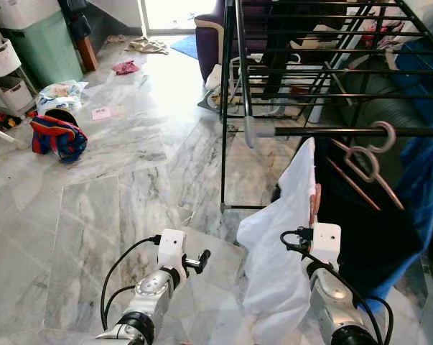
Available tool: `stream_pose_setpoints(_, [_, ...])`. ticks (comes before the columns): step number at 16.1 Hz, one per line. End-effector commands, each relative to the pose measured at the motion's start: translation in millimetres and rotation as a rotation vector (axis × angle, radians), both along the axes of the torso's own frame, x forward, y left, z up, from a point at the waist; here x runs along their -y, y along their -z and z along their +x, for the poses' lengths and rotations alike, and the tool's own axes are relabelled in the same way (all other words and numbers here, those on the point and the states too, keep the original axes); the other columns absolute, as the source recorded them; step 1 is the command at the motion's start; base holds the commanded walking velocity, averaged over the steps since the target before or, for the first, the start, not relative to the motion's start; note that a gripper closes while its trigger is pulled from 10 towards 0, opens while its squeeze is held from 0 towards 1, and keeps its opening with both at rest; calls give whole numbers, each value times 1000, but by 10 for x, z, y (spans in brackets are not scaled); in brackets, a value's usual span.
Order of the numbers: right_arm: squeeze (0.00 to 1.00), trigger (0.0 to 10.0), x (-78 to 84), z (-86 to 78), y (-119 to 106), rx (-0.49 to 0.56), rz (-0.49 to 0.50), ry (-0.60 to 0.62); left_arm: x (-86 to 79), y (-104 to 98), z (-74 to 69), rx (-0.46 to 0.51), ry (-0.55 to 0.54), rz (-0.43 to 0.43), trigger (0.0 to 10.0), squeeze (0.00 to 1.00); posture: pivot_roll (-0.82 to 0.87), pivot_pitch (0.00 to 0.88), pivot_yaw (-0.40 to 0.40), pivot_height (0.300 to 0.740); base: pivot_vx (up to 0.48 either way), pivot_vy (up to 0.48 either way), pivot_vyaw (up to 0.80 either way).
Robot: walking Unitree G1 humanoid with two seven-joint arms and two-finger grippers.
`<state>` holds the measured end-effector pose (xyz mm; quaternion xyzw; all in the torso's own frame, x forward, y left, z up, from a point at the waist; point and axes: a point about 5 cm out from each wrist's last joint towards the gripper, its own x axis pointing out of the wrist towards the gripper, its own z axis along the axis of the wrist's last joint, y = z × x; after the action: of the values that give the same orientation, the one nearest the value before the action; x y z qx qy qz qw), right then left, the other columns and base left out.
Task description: Hang hanger
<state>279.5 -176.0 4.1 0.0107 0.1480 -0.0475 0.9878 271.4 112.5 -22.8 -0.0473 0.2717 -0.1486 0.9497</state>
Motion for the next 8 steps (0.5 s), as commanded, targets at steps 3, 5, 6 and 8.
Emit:
stream_pose_setpoints(3, [0, 10000, -29, 36, -72, 44, 3, -11, -88, 63, -60, -30, -37, 24, 10000, 0, -101, 111, -9, 740, 102, 0, 0])
stream_pose_setpoints(5, [0, 10000, -20, 49, -99, 56, -3, -16, -101, 74, -73, -33, -39, 26, 10000, 0, -98, 116, -9, 740, 0, 0, 0])
stream_pose_setpoints(6, [0, 10000, -34, 61, -124, 72, -7, -34, -109, 73, -73, -31, -39, 26, 10000, 0, -97, 118, -8, 740, 0, 0, 0])
stream_pose_setpoints(8, [0, 10000, -56, 76, -195, 116, -37, -63, -127, 64, -64, -23, -37, 32, 10000, 0, -95, 128, -3, 740, 0, 0, 0])
